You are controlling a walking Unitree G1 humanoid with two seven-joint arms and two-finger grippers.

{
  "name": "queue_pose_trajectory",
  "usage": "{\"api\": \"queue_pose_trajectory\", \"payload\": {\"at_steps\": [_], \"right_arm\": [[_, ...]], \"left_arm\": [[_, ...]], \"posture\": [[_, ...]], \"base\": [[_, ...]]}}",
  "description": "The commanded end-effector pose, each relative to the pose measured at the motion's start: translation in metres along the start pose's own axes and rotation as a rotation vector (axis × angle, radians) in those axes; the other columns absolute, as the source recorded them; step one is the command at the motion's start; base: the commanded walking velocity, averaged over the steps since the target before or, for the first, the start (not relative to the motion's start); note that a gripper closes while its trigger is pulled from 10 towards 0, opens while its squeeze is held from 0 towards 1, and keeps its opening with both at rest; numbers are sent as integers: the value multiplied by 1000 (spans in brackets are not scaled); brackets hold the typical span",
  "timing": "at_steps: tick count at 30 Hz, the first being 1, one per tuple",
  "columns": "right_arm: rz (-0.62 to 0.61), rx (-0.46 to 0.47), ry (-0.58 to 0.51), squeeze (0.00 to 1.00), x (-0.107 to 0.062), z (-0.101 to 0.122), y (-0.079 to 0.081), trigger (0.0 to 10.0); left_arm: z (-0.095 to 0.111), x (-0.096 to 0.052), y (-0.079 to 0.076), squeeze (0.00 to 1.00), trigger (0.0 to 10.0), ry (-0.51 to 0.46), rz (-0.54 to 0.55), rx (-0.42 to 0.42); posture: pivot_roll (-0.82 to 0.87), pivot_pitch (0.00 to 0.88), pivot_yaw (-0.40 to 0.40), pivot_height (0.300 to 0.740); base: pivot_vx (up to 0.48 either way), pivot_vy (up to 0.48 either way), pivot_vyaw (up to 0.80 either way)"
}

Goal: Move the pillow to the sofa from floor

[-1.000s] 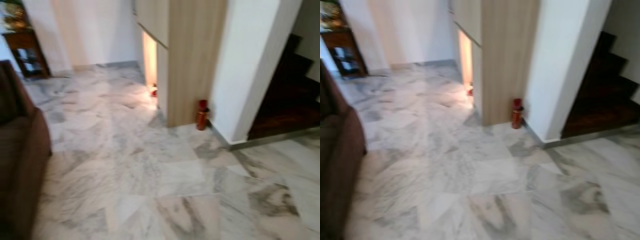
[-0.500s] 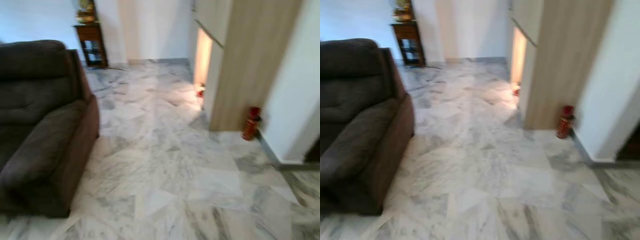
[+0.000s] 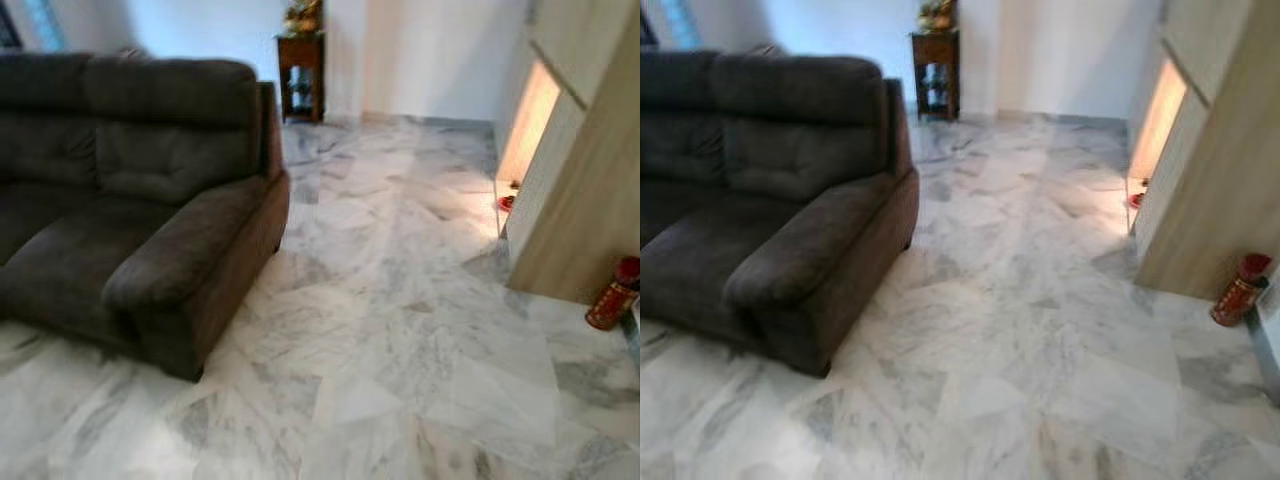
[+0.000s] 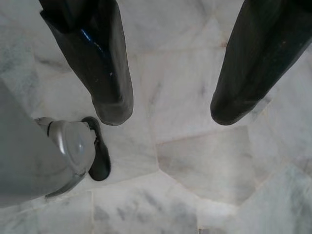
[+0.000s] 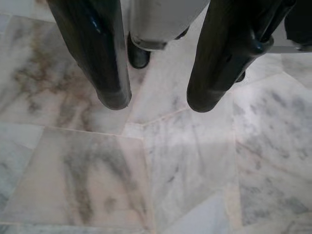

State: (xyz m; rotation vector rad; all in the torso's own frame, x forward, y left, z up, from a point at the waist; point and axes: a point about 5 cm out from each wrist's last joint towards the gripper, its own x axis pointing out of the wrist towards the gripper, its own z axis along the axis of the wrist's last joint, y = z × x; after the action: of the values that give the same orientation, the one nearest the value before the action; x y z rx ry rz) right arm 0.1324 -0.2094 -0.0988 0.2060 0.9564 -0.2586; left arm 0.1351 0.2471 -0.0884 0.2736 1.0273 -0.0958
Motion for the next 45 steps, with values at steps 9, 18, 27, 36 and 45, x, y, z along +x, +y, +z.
{"api": "queue_pose_trajectory", "payload": {"at_steps": [9, 18, 27, 36, 45], "right_arm": [[-14, 19, 22, 0, -2, -7, -6, 10000], [-23, 24, 18, 0, -3, -7, -7, 10000], [-26, 30, 15, 0, -3, -7, -7, 10000], [-22, 31, 18, 0, -2, -7, -6, 10000], [-19, 28, 14, 0, -2, -7, -6, 10000]], "left_arm": [[-4, -1, 5, 0, 10000, 31, 19, -23], [-6, -2, 6, 0, 10000, 38, 20, -25], [-9, -3, 8, 0, 10000, 56, 27, -30], [-11, -3, 8, 0, 10000, 61, 27, -37], [-11, -3, 7, 0, 10000, 62, 27, -42]], "posture": [[71, 20, 27, 740], [71, 22, 27, 740], [72, 25, 26, 740], [71, 25, 23, 740], [72, 28, 20, 740]], "base": [[0, 207, 0], [0, 151, 0], [0, 223, 0], [0, 0, 0], [0, 137, 0]]}}
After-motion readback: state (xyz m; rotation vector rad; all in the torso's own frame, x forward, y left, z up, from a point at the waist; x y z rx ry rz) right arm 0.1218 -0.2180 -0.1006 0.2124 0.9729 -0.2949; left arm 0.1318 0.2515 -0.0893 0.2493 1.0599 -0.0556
